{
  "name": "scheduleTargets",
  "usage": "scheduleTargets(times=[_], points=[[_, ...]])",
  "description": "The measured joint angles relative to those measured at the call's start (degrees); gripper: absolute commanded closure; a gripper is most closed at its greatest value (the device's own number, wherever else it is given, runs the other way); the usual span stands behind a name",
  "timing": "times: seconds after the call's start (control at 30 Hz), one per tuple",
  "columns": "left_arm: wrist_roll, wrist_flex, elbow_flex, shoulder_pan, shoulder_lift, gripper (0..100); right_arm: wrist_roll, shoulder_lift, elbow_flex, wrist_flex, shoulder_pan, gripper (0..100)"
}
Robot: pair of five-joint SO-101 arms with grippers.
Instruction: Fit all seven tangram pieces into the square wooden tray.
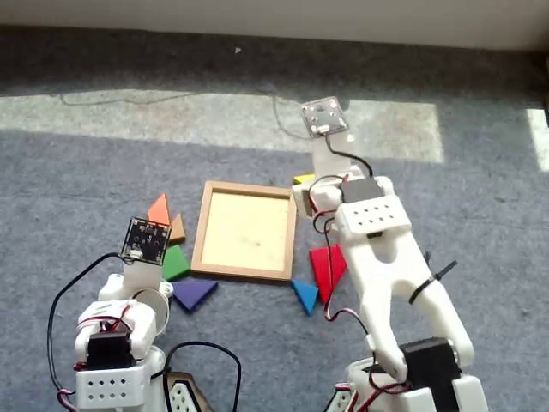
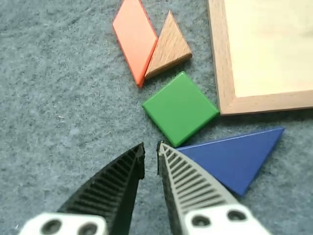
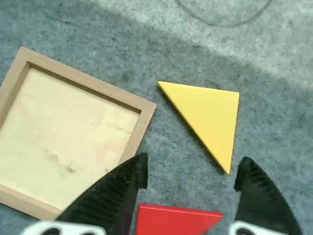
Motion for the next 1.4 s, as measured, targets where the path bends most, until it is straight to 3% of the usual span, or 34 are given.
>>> scheduleTargets(times=[0.1, 0.3, 0.6, 1.4], points=[[0.00, 0.00, 0.00, 0.00, 0.00, 92, 0.97, 7.03, -8.44, 6.59, 1.23, 58.2], [0.00, 0.00, 0.00, 0.00, 0.00, 92, 12.40, 24.18, -27.69, 17.76, 1.76, 58.2], [0.00, 0.00, 0.00, 0.00, 0.00, 92, 28.48, 43.34, -45.45, 23.91, 1.93, 58.4], [0.00, -0.88, 0.00, 0.00, 0.00, 92, 30.24, 61.63, -60.31, 25.58, 2.46, 58.4]])
